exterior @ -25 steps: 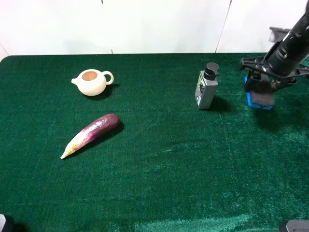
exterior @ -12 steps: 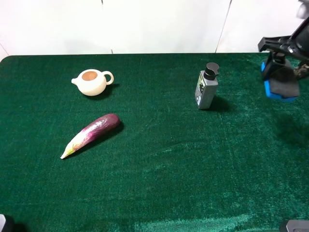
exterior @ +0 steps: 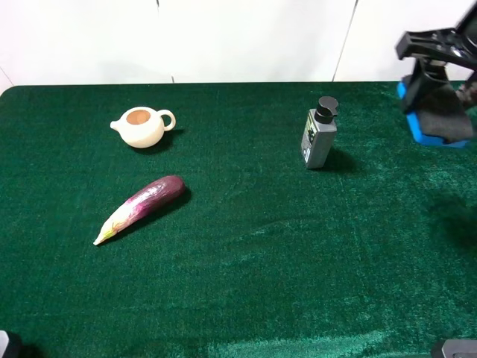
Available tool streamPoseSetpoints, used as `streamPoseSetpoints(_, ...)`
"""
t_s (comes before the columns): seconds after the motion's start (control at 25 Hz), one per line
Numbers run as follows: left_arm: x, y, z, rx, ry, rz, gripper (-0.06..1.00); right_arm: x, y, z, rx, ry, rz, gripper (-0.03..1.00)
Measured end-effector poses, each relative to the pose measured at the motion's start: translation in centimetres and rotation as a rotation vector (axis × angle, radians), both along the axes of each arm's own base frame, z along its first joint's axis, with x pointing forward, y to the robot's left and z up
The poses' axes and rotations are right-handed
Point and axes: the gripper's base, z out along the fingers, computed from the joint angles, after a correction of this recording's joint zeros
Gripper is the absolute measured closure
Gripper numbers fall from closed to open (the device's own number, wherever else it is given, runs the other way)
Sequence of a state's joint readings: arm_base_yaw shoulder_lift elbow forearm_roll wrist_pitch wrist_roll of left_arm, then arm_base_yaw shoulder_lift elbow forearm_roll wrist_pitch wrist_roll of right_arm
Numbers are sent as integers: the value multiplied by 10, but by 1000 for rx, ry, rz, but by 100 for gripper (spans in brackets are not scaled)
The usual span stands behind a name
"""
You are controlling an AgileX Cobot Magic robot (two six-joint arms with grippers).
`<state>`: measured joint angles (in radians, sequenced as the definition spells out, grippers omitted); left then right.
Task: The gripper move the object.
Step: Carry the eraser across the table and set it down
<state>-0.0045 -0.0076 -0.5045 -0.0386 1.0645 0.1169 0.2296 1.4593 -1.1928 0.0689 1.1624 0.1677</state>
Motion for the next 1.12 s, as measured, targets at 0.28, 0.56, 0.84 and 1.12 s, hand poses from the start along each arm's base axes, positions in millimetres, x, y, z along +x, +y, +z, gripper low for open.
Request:
streamPoseSetpoints(0.28,0,0,0,0,0,0,-3,-16,49,10,23,-10,88,55)
streamPoseSetpoints(0.56,0,0,0,0,0,0,-3,-35,87,11,50,-15,155,55)
streamPoseSetpoints(0.84,0,0,0,0,0,0,-3,-55,121,12,92,-41,224,55)
streamPoseSetpoints(1.12,0,0,0,0,0,0,-3,-71,151,4,114,-36,283,55)
